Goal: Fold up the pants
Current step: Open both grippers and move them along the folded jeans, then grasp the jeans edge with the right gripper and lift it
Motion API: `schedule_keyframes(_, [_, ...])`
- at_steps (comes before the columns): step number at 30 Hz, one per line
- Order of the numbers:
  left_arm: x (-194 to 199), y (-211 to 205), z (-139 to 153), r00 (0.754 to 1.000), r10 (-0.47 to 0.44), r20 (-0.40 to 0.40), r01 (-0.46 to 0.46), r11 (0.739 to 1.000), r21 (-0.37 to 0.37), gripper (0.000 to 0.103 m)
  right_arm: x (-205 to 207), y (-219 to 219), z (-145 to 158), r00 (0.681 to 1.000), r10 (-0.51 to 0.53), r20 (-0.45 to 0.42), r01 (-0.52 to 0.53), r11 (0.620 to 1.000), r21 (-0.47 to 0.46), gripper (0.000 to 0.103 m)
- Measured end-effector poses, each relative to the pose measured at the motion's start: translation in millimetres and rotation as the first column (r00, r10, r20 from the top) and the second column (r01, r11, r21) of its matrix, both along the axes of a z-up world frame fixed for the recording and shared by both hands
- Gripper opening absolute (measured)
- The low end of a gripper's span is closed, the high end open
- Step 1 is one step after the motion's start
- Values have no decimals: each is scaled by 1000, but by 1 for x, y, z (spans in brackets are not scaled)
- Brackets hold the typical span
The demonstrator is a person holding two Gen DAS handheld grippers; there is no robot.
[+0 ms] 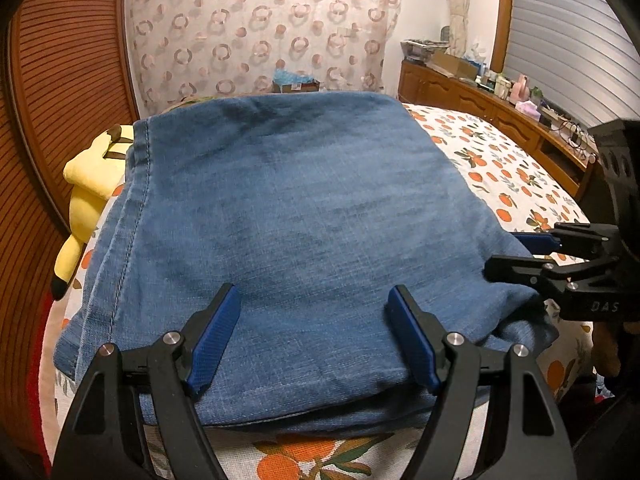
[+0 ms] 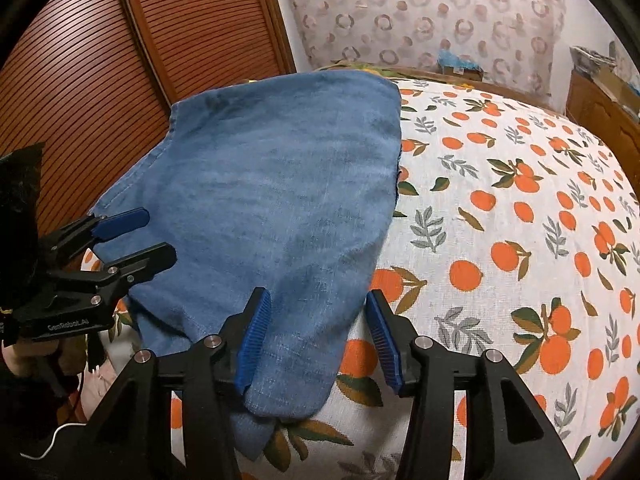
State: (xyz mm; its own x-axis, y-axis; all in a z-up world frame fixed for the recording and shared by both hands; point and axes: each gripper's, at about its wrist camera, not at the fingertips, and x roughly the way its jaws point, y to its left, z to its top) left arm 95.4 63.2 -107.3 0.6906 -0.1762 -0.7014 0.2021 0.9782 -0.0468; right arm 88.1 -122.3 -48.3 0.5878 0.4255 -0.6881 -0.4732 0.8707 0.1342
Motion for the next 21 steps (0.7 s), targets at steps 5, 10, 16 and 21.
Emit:
schedule_keyframes(5, [0,-1,-1,1000,1,9,-1,1000,4,77,0,2,0,1000,28,-4,-28,999,22,44])
schedule_keyframes(10, [0,2,-2,1000,-3,9,3,1000,-10,77,1,-5,3,999,38,1,-38,993,115,29])
schedule_keyframes(16, [1,7,1,1000,-12,-4,12,999,-40,77,-10,-5,25,995,70,69,-80,984,156,22])
schedule_keyframes(21, [1,26,12,999,36,9,-36,999,-35,77,-11,3,48,988,107,111,-124,980,155,21])
